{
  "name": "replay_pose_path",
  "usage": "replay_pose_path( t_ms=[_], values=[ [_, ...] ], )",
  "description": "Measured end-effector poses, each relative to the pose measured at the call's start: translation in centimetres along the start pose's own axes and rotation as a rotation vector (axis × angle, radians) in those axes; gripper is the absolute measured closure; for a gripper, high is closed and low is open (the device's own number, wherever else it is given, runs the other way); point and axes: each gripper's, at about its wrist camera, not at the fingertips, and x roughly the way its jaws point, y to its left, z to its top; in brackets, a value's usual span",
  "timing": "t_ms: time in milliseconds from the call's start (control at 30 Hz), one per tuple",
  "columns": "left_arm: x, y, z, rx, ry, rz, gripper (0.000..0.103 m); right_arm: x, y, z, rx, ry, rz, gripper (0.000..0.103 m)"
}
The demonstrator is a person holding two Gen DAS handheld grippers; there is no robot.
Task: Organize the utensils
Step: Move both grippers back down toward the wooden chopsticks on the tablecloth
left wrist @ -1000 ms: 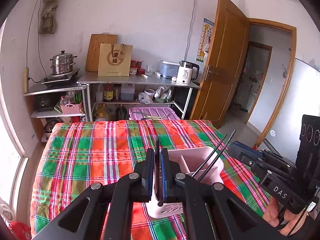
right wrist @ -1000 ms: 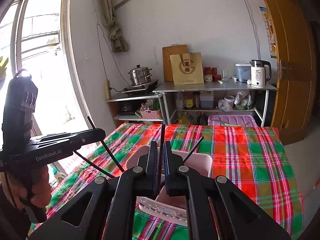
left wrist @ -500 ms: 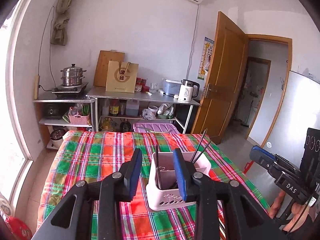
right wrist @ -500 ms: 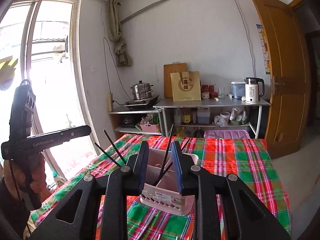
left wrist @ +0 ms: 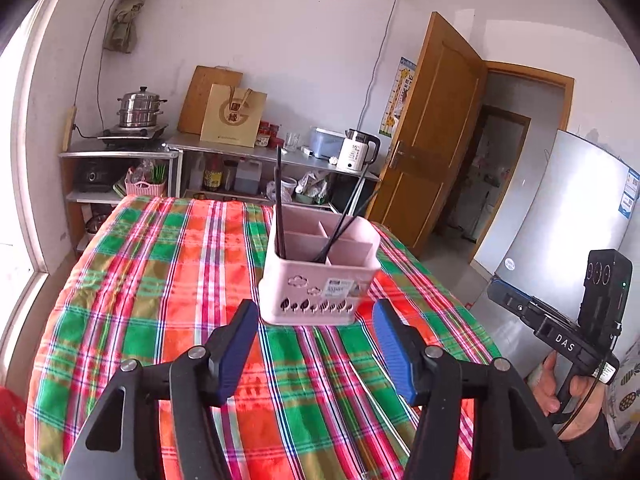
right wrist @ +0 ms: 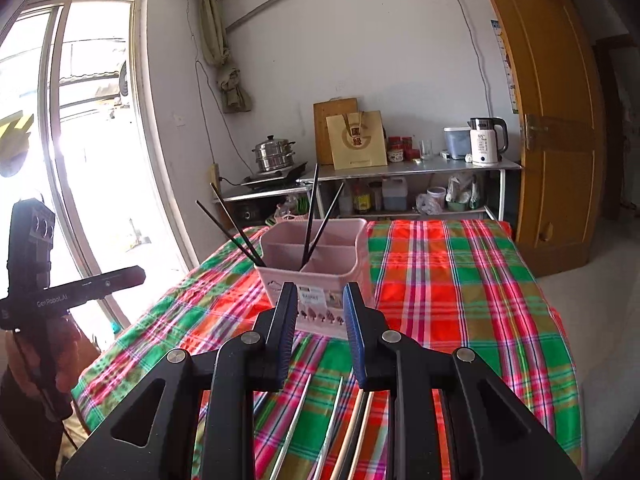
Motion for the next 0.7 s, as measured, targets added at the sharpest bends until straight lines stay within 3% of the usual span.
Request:
replay_pose_path(
  t_ms=[200, 700],
  values=[
    [0.5, -0.1, -3.9, -0.033, 0.055, -0.011, 0.044, -0.5, -0.8, -2.8, 0.035, 0.052, -0.007, 0.078],
    [5.8, -0.6, -6.8, -0.029, 0.214, 0.032, 0.051, 2.0, -1.9, -5.1, 0.063, 0.157, -0.025, 0.079]
  ],
)
